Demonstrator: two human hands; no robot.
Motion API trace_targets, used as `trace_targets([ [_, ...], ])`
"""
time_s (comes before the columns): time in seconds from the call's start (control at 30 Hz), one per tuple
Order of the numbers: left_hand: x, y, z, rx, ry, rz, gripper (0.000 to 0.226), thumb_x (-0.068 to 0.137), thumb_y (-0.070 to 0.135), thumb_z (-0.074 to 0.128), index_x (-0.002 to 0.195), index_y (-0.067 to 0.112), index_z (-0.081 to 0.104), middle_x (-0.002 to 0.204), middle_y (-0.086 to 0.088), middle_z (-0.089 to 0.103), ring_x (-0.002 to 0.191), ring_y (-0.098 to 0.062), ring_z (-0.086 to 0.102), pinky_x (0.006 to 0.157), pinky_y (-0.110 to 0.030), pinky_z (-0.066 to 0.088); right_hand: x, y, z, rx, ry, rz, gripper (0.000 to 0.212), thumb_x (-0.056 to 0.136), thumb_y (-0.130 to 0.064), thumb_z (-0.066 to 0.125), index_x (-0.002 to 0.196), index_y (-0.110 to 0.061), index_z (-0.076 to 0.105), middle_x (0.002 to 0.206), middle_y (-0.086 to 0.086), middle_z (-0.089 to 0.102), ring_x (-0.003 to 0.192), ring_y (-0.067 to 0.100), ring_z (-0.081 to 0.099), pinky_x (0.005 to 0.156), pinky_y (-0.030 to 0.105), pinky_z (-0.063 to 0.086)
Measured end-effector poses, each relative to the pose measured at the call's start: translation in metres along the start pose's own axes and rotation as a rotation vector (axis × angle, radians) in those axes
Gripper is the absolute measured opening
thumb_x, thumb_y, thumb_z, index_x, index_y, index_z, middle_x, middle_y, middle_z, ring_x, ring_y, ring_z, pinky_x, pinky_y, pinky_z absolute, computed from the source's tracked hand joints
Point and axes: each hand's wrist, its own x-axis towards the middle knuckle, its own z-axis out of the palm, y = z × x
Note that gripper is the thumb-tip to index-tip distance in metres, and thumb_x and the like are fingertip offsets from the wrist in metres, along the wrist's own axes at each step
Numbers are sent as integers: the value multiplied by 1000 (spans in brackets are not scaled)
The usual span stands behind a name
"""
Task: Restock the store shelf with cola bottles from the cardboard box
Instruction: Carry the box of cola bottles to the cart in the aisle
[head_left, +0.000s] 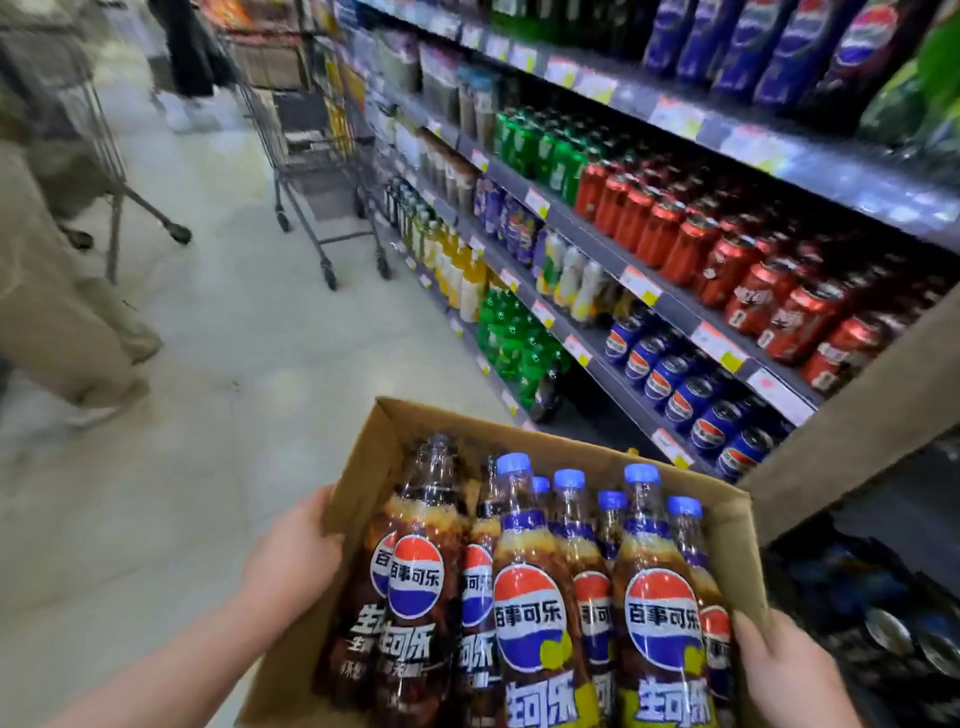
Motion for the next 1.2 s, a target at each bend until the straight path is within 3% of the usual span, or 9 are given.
trace_targets([
  [0.23,108,-37,-119,-20,84,-71,46,83,6,52,127,20,54,121,-11,64,114,-30,57,89,-33,46,26,-177,58,-34,-74,-104,33,94,-28,47,110,-2,58,115,25,62,108,38,57,81,34,40],
  [0.33,162,-48,-161,45,117,-116,44,83,9,54,125,21,55,119,-11,65,110,-30,59,82,-31,47,45,-250,77,-50,-63,-172,24,94,-29,45,88,-10,58,104,21,66,99,36,60,72,33,39],
  [0.4,197,-51,-183,50,144,-132,45,82,6,56,125,17,56,117,-15,65,109,-33,59,82,-32,46,63,-299,88,-91,-50,-236,26,94,-30,44,74,-15,48,102,21,66,99,36,60,69,33,37],
  [0.57,301,-55,-225,-54,233,-158,43,78,-3,57,119,9,61,110,-20,67,92,-34,61,70,-29,39,136,-420,124,-122,-43,-347,30,95,-30,43,94,-4,58,105,22,66,101,38,60,72,34,40],
  [0.7,396,-42,-253,-141,321,-226,40,77,-5,57,115,7,63,108,-19,68,93,-33,61,71,-29,40,212,-525,158,-118,-83,-427,26,95,-29,44,85,-6,52,103,22,65,99,37,60,73,35,42],
  [0.83,474,-26,-284,-208,366,-248,34,77,6,62,110,11,66,107,-15,70,99,-32,63,81,-33,46,269,-622,173,-155,-125,-476,23,95,-25,45,82,-7,49,104,25,64,101,37,60,72,35,39],
  [1.0,587,-27,-334,-152,399,-310,39,77,9,57,114,18,64,111,-11,69,102,-31,62,80,-31,46,332,-761,192,-188,-148,-544,26,95,-23,45,96,-1,60,107,27,65,103,39,60,76,36,43],
  [1.1,661,-31,-361,-147,420,-301,38,77,9,56,113,19,65,110,-11,69,101,-31,62,80,-31,47,367,-838,215,-196,-166,-582,22,95,-25,46,90,-6,55,110,25,65,105,37,60,77,35,42],
  [1.2,746,-43,-389,-146,427,-299,41,76,8,55,115,21,63,110,-9,69,100,-29,62,77,-28,46,400,-908,244,-190,-169,-560,28,94,-25,47,102,-4,62,112,24,65,108,37,59,78,34,42],
])
